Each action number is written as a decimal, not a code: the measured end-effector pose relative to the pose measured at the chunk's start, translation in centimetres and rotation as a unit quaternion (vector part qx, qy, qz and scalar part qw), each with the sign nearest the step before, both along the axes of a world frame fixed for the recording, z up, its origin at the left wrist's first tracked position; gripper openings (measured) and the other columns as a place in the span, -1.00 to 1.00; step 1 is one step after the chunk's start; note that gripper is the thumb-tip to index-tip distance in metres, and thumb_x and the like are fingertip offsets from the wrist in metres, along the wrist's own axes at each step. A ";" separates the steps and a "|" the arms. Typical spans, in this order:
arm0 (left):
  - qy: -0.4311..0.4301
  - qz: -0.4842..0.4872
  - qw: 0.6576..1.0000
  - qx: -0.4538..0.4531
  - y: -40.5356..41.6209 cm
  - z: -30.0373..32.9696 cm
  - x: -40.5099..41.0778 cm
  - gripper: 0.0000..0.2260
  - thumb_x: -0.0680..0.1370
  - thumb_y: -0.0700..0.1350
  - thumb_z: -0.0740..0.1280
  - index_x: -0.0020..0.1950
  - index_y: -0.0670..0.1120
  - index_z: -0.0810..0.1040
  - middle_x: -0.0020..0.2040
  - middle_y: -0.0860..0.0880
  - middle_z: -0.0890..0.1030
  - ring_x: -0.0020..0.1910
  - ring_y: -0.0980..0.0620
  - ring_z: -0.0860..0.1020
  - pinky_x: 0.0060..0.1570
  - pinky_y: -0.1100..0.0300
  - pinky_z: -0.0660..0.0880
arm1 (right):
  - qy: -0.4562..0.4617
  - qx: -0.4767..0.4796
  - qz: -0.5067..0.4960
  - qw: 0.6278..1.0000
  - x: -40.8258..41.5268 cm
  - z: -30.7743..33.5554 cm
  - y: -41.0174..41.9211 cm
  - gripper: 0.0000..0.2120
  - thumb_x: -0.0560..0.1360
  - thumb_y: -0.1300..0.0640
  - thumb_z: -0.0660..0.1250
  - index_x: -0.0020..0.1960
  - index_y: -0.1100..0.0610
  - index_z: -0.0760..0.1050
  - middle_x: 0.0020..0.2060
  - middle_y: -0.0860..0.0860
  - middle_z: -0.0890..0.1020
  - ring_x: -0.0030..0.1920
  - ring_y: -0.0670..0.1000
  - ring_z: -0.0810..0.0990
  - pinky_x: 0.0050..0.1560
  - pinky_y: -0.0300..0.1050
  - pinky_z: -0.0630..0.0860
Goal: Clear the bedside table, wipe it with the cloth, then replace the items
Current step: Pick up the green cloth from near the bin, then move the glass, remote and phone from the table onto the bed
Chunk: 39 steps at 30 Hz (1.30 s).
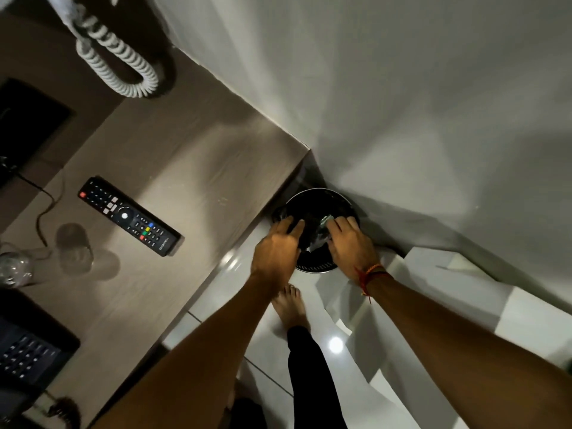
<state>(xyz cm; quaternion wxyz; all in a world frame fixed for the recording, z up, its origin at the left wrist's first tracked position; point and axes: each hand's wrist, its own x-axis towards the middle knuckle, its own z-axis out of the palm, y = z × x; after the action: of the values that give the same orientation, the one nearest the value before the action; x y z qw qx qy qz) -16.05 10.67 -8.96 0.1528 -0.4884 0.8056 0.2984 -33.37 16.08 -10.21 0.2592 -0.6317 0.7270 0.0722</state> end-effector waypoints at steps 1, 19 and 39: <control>0.000 -0.002 1.000 -0.006 0.0 0.3 0.6 -0.41 0.68 -0.04 0.30 0.68 0.04 0.16 0.64 -0.09 0.25 0.58 -0.14 0.32 0.42 -0.03 0.49 | 0.005 -0.002 -0.003 1.000 -0.2 0.1 0.2 -0.62 0.54 0.17 0.34 0.35 0.14 0.44 0.25 0.10 0.52 0.30 0.13 0.45 0.21 -0.02 0.59; 0.045 0.406 0.901 -0.144 -0.4 8.1 17.3 -0.50 0.62 0.02 0.39 0.51 -0.14 0.42 0.40 -0.13 0.54 0.35 -0.13 0.53 0.33 -0.01 0.52 | -0.005 -0.118 0.270 0.956 18.7 8.9 -13.4 -0.51 0.60 -0.01 0.24 0.47 0.16 0.35 0.49 0.15 0.39 0.41 0.19 0.42 0.39 0.09 0.42; 0.251 0.729 0.608 -0.188 -3.8 6.3 32.4 -0.46 0.37 -0.15 0.64 0.29 -0.06 0.54 0.12 0.07 0.63 0.13 0.06 0.63 0.20 0.15 0.63 | -0.023 -0.019 0.127 0.991 35.6 6.7 -17.1 -0.41 0.40 -0.02 0.54 0.27 0.26 0.42 0.14 0.21 0.62 0.14 0.23 0.63 0.02 0.06 0.66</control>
<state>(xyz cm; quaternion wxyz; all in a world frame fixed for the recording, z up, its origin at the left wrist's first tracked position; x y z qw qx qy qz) 16.37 6.90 -2.64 -0.4191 -0.8383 0.2280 0.2639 2.26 -1.02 -3.48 0.2523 -0.7250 0.6363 0.0759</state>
